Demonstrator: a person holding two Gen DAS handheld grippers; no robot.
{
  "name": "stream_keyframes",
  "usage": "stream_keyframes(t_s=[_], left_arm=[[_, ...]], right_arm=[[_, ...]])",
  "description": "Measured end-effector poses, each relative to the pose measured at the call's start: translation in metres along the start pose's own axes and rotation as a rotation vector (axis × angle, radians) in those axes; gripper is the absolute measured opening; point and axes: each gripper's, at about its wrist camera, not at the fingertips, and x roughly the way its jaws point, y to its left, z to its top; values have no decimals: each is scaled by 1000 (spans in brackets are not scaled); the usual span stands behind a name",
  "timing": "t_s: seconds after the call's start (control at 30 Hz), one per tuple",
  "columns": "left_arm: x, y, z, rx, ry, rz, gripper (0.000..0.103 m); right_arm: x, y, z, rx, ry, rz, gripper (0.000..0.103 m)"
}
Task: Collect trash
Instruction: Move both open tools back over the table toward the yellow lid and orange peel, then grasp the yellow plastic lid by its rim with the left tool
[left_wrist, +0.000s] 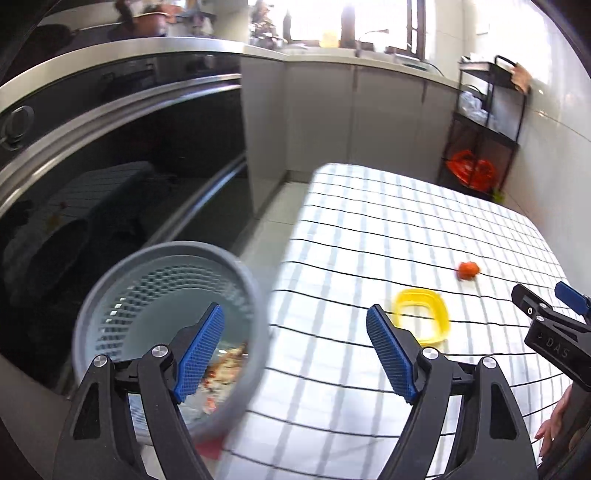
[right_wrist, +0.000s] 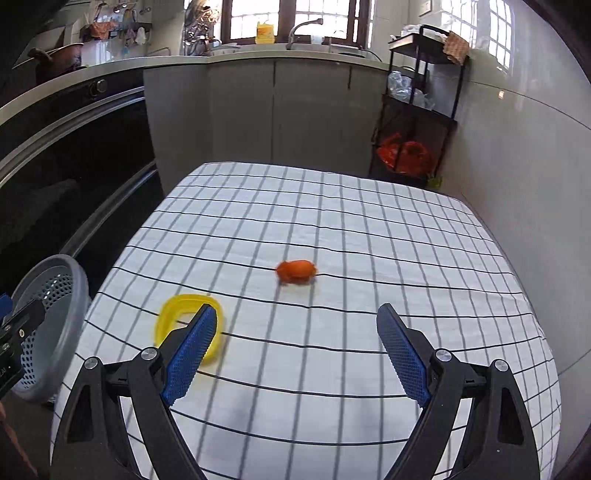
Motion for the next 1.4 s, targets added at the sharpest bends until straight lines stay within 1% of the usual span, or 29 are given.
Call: stream_keyframes(t_s=[0.1, 0.17, 0.27, 0.37, 0.47, 0.67, 0.83, 1.07, 1.1, 1.13, 1.17, 1.2, 1.23, 1.27, 1.4], left_arm=[[14, -35, -2, 36, 26, -33, 81], [24, -57, -3, 65, 43, -42, 84], [40, -82, -5, 93, 83, -62, 87], [56, -97, -7, 100, 127, -87, 89], [70, -110, -11, 102, 161, -97, 90], [95, -124, -15, 98, 224, -109, 92], [106, -127, -15, 101, 237, -95, 93], [123, -128, -16, 87, 270, -92, 93], [124, -127, -17, 87, 264, -89, 92], [123, -128, -17, 90, 255, -85, 89], [122, -128, -17, 95, 246, -84, 83], [120, -128, -17, 98, 239, -88, 80], [119, -127, -17, 102, 231, -92, 72], [118, -127, -16, 105, 229, -95, 69], [116, -121, -14, 99, 225, -106, 67]], right_arm=[[1, -29, -1, 24, -4, -30, 84], [3, -46, 0, 49, -7, -40, 84], [7, -68, 0, 97, 12, -28, 84], [8, -82, 3, 136, 13, -18, 84], [8, -91, 6, 171, 8, 0, 84], [10, -99, 12, 218, 9, 46, 84], [14, -97, 13, 220, 22, 68, 84], [20, -93, 15, 215, 31, 78, 84], [21, -93, 16, 214, 33, 79, 84], [22, -93, 16, 215, 36, 80, 84], [24, -93, 16, 215, 38, 82, 84], [25, -92, 16, 215, 40, 82, 84], [26, -92, 16, 216, 42, 83, 84], [27, -91, 15, 216, 44, 85, 84], [33, -87, 14, 209, 51, 88, 84]])
